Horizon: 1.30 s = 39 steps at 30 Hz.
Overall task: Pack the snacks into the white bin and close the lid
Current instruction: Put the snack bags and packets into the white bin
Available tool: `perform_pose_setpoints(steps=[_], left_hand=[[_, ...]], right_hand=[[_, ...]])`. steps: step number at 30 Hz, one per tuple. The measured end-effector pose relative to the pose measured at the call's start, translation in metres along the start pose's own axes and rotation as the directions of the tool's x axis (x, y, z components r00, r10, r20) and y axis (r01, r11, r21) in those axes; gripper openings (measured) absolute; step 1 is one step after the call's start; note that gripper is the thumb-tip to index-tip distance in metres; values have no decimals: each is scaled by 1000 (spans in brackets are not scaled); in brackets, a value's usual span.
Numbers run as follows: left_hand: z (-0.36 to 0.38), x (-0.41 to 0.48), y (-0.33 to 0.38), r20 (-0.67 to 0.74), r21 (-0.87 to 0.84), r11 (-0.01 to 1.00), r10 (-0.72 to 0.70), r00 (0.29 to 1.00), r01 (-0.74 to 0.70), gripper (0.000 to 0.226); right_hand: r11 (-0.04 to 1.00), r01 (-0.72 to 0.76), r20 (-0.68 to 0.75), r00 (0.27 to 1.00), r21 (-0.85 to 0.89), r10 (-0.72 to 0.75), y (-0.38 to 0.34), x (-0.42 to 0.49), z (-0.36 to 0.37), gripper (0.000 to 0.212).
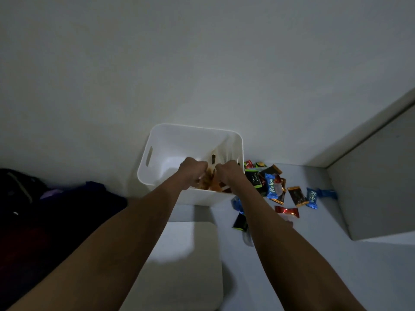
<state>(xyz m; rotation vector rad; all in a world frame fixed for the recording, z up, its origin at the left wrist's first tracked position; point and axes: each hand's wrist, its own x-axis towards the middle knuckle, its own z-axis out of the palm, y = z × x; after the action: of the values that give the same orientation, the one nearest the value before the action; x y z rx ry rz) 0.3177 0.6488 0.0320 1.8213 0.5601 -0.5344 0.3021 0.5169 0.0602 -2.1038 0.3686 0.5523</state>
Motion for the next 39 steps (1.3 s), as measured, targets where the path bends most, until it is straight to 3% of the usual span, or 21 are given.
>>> perform_pose_setpoints(steps=[5,9,13,15,17,20,25,28,30,34,37,39], left_hand=[[8,11,2,271,23,998,-65,960,61,13],[12,19,1,381,-31,989,-122,917,144,21],[18,28,-5,411,-9,977,-189,892,212,59],[21,33,-7,388,72,982,-191,902,177,65],[23,29,-5,385,126,985,-156,910,116,53],[27,26,-4,406,113,985,-167,899,132,40],[30,20,4,337,232,969,-167,926,90,29],[36,18,12,103,315,949,-32,994,-2,30],[44,16,18,-71,313,937,189,979,-158,27],[73,-9,39,-275,361,797,588,761,-485,14],[112,-29,55,-265,404,644,762,590,-650,8],[141,-41,61,-217,392,588,807,550,-708,7]], right_hand=[[984,-32,2,999,-176,33,7,15,4,33],[944,-38,-74,997,-328,14,16,20,1,38],[841,37,-128,984,-539,-125,22,20,-2,40],[805,70,-160,967,-589,-200,23,20,-2,37],[766,91,-158,956,-637,-245,23,19,-1,32],[725,119,-75,970,-678,-229,27,19,3,26],[785,128,-111,964,-606,-243,26,14,-10,21],[834,134,-202,938,-535,-281,27,10,-31,23],[861,151,-241,924,-486,-298,31,5,-48,20],[918,129,-317,913,-375,-258,52,-1,-82,27],[959,99,-364,910,-267,-196,83,1,-106,24],[977,78,-386,910,-198,-151,110,8,-122,23]])
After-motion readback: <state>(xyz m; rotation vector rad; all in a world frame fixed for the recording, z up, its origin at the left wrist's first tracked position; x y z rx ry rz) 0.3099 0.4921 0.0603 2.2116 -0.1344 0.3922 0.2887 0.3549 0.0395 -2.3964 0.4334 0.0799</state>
